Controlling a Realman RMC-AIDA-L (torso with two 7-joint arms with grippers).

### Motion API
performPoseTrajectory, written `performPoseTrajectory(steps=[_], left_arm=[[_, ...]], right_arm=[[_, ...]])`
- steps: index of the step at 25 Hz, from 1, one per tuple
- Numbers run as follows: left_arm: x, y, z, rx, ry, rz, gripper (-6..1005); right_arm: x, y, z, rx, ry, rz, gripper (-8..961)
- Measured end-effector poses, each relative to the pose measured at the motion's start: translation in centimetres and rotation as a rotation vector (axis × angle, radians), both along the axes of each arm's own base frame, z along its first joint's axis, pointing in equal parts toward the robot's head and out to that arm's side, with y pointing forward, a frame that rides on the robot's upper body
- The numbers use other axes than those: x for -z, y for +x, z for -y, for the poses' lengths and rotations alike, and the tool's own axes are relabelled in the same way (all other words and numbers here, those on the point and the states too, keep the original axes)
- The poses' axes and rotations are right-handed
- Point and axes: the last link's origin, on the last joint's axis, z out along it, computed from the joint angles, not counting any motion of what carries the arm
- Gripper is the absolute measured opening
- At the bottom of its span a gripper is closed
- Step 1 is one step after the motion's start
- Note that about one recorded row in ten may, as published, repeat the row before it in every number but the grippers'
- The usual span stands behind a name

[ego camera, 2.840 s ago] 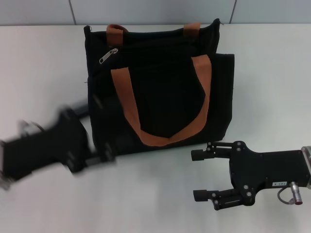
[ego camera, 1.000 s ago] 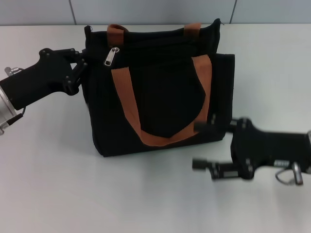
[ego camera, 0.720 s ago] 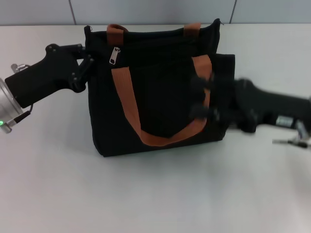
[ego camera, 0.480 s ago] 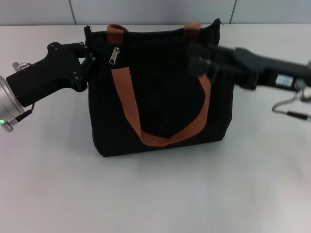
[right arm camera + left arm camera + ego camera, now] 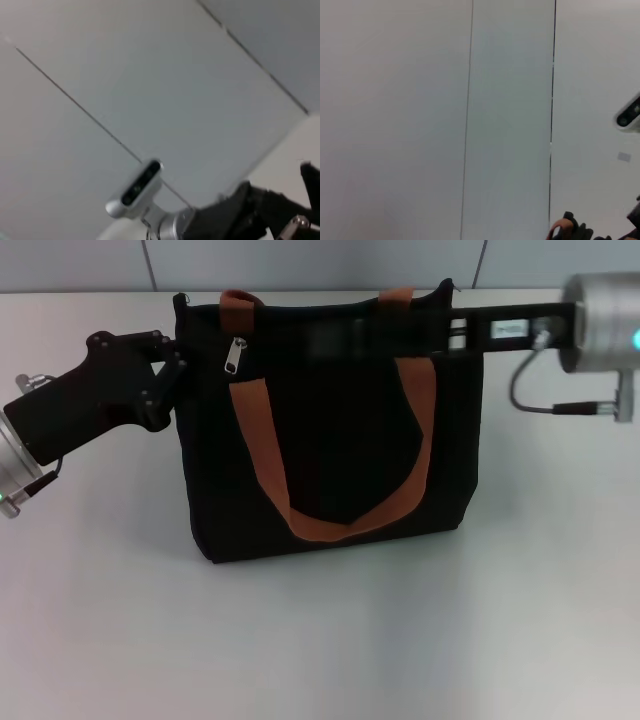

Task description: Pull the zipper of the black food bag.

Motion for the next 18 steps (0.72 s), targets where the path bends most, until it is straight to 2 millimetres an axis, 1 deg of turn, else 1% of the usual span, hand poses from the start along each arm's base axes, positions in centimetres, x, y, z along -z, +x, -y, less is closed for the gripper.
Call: performPoseTrajectory(steps=[3,5,9,14,18], left_arm=[[0.0,0.0,0.0,-0.002,0.006,0.003,33],[0.0,-0.1,0.1,-0.005,0.006,0.005,35],[0.1,-0.2,0.2,-0.008,0.005,0.007,37],[0.2,-0.2,0.3,-0.008,0.0,0.01,40],[0.1,-0.2,0.3,-0.006,0.001,0.013,42]], right_arm=[[0.4,-0.6,-0.4,0.015,-0.028,0.04,687],[1.1,-1.0,-1.1,0.075,-0.045,0.086,684],[1.6,-1.5,-1.7,0.117,-0.056,0.118,679],[2.6,-2.3,-2.1,0.144,-0.07,0.163,468],[3.2,-2.8,-2.5,0.184,-0.087,0.198,371]])
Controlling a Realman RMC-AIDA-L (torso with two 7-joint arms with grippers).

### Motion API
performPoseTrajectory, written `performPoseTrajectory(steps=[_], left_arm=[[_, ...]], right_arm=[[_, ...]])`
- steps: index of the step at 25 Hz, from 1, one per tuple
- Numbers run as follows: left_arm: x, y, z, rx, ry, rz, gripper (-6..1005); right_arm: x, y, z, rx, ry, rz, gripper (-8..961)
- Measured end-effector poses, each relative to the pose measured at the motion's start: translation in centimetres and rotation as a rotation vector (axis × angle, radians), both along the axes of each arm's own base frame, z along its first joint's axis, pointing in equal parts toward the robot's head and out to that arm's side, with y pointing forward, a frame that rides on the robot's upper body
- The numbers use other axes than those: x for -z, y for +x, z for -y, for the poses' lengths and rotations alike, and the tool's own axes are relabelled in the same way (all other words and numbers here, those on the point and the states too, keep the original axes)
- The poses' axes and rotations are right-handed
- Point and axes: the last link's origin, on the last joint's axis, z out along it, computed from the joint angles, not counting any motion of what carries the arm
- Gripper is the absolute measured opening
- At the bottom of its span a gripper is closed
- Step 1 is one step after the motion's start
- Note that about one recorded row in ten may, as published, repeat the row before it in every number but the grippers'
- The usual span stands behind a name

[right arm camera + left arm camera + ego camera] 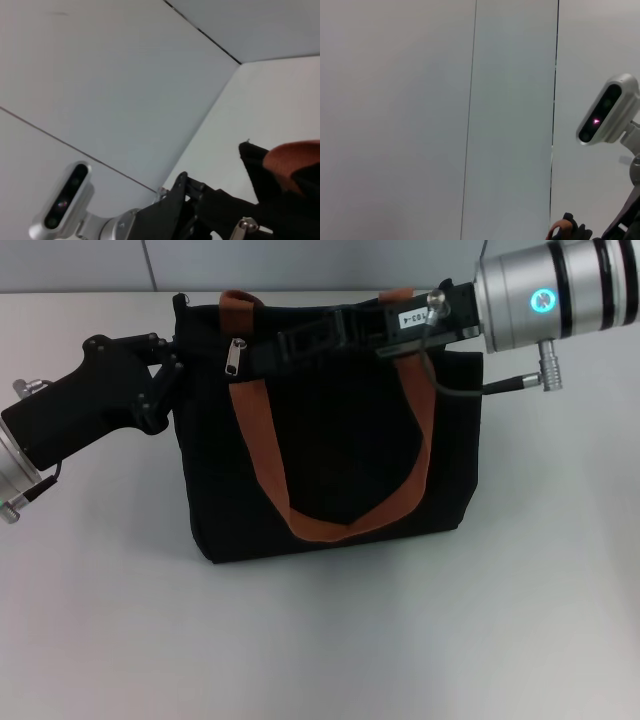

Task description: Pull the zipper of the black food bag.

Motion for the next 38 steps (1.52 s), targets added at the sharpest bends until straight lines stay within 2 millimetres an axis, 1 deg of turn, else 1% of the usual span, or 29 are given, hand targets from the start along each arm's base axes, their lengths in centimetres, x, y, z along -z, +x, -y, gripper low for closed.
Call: performPoseTrajectory(steps=[2,6,12,22,26,32,38], left_arm=[[0.0,0.0,0.0,0.0,0.0,0.0,44],[0.0,0.0,0.0,0.001,0.0,0.0,46],[0.1,0.0,0.0,0.004,-0.004,-0.001,50],[0.1,0.1,0.1,0.009,-0.006,0.001,56],[0.1,0.1,0.1,0.008,-0.004,0.003,58],[0.1,0.3,0.0,0.014,-0.004,0.006,62],[0.3,0.7,-0.2,0.022,-0.011,0.013,65]], right_arm=[[0.1,-0.1,-0.1,0.012,-0.002,0.004,323],[0.3,-0.3,-0.1,0.026,-0.007,-0.001,329],[1.1,-1.1,-0.2,0.051,-0.009,-0.008,332],[2.3,-1.4,-0.3,0.076,-0.004,0.002,331],[2.3,-1.3,-0.3,0.08,-0.003,-0.001,332],[2.1,-0.6,-0.1,0.101,0.005,-0.03,333],[2.1,-0.6,-0.1,0.098,0.01,-0.036,332]])
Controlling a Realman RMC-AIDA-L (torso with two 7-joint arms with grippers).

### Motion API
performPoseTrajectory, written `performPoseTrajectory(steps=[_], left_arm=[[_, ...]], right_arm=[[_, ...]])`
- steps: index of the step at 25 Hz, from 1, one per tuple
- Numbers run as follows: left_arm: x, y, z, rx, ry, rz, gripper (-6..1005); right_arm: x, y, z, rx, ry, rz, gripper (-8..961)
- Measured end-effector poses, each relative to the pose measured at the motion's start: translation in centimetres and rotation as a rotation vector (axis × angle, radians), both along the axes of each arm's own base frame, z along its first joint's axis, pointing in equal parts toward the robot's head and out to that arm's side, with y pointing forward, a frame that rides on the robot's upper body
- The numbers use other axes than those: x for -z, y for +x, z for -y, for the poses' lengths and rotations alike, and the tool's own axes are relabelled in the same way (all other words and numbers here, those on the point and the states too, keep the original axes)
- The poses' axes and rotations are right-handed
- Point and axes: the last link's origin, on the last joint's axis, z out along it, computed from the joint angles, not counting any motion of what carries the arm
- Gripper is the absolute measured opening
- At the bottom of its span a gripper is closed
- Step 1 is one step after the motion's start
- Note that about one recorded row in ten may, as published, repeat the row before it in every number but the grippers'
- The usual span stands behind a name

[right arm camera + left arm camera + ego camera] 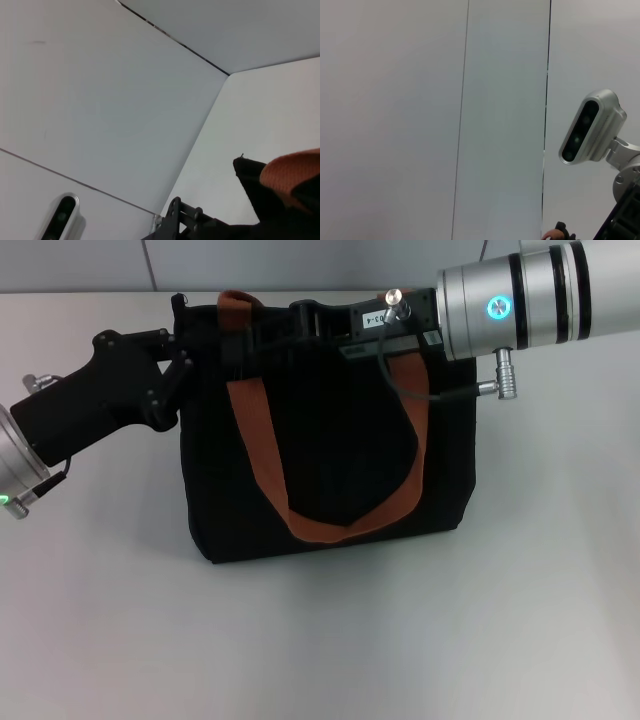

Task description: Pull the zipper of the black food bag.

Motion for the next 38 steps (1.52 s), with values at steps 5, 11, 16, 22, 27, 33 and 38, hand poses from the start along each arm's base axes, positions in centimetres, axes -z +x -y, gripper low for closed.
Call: performPoseTrajectory(steps=[5,11,16,22,27,33,38], left_arm=[[-0.2,0.1,-0.1,0.001,0.01,0.01,68],[-0.1,0.2,-0.1,0.007,0.004,0.008,72],[-0.1,0.2,0.0,0.011,0.003,0.01,75],[-0.1,0.3,0.0,0.016,0.001,0.015,79],[-0.1,0.3,0.1,0.017,0.0,0.017,82],[-0.1,0.3,0.3,0.023,-0.003,0.021,85],[-0.1,0.3,0.5,0.028,-0.007,0.025,88]], right_arm=[[0.0,0.0,0.0,-0.011,0.009,0.002,327],[0.0,0.1,-0.3,-0.011,0.03,0.008,322],[0.2,0.2,-0.4,-0.019,0.046,0.02,320],[0.5,0.1,-0.4,-0.033,0.05,0.035,189],[0.6,0.1,-0.4,-0.031,0.052,0.036,119],[1.1,0.1,-0.3,-0.061,0.068,0.016,75],[1.8,-0.3,-0.1,-0.134,0.069,0.074,43]])
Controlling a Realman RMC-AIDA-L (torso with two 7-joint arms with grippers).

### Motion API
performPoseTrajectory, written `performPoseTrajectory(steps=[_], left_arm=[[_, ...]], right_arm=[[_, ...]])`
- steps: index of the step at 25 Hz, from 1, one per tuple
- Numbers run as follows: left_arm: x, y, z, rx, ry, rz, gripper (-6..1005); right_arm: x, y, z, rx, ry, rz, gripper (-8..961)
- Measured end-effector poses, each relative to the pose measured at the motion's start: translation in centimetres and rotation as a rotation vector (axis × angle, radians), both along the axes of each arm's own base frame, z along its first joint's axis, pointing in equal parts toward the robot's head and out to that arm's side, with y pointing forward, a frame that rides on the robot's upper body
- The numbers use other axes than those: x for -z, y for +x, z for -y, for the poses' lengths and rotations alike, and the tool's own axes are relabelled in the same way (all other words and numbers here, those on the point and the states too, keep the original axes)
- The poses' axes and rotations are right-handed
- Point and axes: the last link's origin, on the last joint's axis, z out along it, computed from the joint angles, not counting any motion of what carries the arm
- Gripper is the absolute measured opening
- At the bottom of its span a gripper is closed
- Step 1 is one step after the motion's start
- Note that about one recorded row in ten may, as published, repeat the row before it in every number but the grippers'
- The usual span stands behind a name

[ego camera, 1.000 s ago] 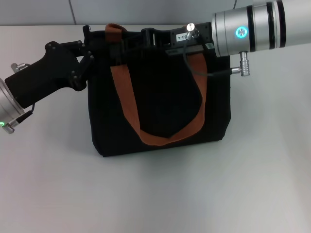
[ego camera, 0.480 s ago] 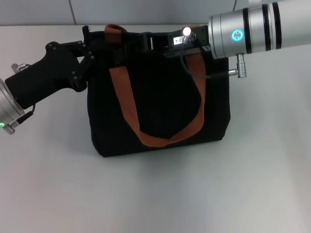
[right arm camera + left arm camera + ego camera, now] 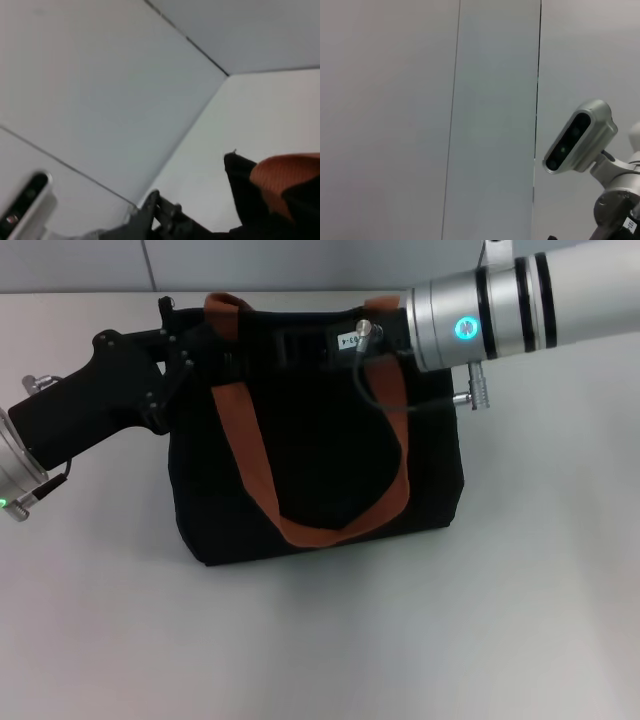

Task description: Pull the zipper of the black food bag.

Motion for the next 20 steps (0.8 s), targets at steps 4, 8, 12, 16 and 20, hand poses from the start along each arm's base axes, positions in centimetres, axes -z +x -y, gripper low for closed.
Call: performPoseTrajectory(steps=[4,8,12,16,20], left_arm=[[0.0,0.0,0.1,0.001,-0.001,0.002,91],[-0.1,-0.1,0.2,0.0,0.002,0.007,93],[-0.2,-0.2,0.3,-0.001,0.004,0.009,95],[-0.3,-0.3,0.3,-0.005,0.009,0.011,98],[-0.4,-0.4,0.3,-0.01,0.013,0.011,100]], right_arm=[[-0.2,0.1,-0.1,-0.017,0.023,0.014,17],[-1.3,0.6,-0.4,-0.012,0.062,0.015,3],[-2.8,1.5,-0.5,0.011,0.106,0.045,-3],[-4.7,2.8,-0.4,0.05,0.154,0.081,-2],[-6.4,4.3,0.3,0.083,0.19,0.112,-3]])
